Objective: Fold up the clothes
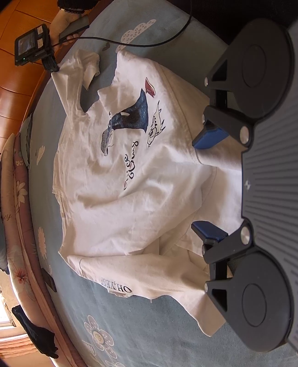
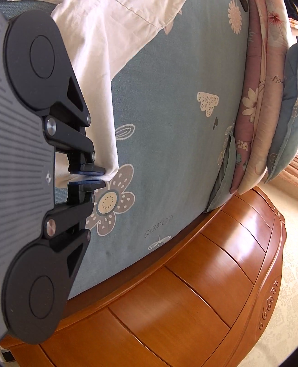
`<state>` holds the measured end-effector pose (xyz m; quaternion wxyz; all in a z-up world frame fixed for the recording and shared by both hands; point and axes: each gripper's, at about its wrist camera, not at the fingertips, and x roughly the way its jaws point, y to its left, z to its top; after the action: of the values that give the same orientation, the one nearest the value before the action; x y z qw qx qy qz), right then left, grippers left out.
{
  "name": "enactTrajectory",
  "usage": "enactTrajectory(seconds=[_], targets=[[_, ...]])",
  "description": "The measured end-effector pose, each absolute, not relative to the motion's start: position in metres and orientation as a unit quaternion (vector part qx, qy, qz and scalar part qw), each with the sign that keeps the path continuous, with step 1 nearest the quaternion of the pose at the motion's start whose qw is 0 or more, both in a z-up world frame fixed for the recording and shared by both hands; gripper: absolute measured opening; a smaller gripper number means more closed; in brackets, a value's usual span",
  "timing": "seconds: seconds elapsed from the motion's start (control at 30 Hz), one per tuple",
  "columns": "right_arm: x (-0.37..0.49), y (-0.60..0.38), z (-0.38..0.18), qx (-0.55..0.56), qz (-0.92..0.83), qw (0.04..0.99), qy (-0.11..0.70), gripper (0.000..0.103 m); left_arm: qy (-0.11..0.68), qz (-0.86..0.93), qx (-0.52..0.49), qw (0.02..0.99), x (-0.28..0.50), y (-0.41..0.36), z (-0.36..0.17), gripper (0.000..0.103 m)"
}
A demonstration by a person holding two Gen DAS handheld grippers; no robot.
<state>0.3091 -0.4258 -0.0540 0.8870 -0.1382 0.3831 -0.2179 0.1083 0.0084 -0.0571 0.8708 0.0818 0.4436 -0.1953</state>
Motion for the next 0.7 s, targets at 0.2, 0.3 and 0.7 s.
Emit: enactTrajectory(seconds=[0.2, 0.3, 0.7], targets=[[0.287, -0.408, -0.055, -0.106, -0.175, 0.901, 0.382, 0.041, 0.444, -0.201, 0.077, 0.870, 0.111, 0.008, -0.058, 0.071], [0.271, -0.396, -0.042, -0.090, -0.142, 0.907, 0.386, 0.041, 0.441, -0.205, 0.079, 0.870, 0.110, 0.010, -0.055, 0.071], [0.195, -0.336, 0.022, -0.002, 0.016, 0.920, 0.392, 0.048, 0.405, -0.172, 0.093, 0.893, 0.087, 0.049, -0.026, 0.071]])
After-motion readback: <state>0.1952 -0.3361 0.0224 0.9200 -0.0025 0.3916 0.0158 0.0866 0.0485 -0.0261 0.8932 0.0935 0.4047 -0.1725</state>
